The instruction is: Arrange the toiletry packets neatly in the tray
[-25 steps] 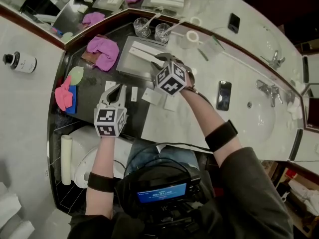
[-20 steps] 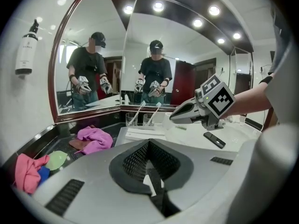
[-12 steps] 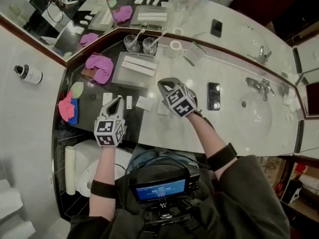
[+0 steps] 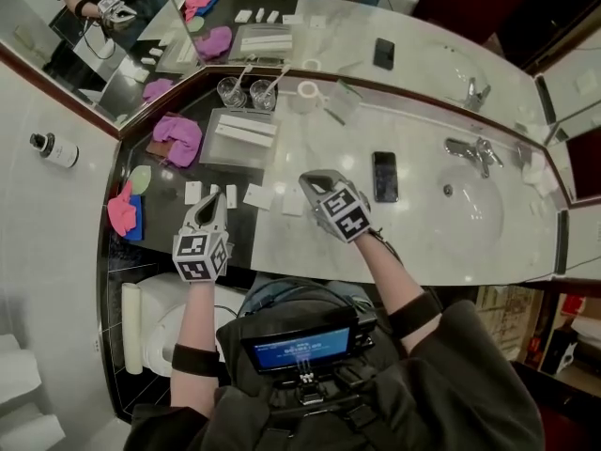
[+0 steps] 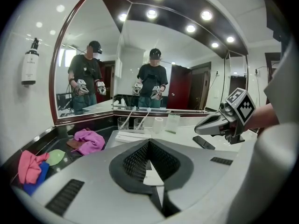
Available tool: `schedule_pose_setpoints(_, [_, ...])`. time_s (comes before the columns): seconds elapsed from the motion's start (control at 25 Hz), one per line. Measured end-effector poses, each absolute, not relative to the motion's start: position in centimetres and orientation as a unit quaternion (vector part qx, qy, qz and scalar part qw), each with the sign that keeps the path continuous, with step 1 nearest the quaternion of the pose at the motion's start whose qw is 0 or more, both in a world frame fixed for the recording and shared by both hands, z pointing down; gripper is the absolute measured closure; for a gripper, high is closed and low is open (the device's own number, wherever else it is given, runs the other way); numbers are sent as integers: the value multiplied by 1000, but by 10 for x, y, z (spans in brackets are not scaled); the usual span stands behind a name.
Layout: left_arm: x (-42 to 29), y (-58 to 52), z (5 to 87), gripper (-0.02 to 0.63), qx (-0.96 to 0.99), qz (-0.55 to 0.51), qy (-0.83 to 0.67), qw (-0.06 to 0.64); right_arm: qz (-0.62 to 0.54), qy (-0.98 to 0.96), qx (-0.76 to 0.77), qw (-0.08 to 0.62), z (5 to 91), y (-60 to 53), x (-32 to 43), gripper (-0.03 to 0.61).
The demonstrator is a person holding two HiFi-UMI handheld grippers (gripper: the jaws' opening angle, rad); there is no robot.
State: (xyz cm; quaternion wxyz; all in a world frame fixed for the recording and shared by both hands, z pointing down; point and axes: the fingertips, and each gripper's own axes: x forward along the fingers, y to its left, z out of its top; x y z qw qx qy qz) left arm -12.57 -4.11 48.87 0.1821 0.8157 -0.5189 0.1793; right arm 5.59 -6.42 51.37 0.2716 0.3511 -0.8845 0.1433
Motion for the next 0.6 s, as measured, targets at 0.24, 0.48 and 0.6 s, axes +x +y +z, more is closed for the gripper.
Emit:
schedule_pose_setpoints(0.24, [-121, -32, 487, 614, 816, 176, -517, 187, 152, -883, 355, 266, 515, -48, 71, 568])
schedule_pose_setpoints(0.48, [-117, -25, 484, 612, 817, 175, -520, 176, 153, -885, 344, 274, 523, -36, 74, 568])
schedule_pose_setpoints(0.6, [-121, -22, 485, 612, 814, 175, -523, 179, 148, -884, 343, 282, 528, -35, 71, 562])
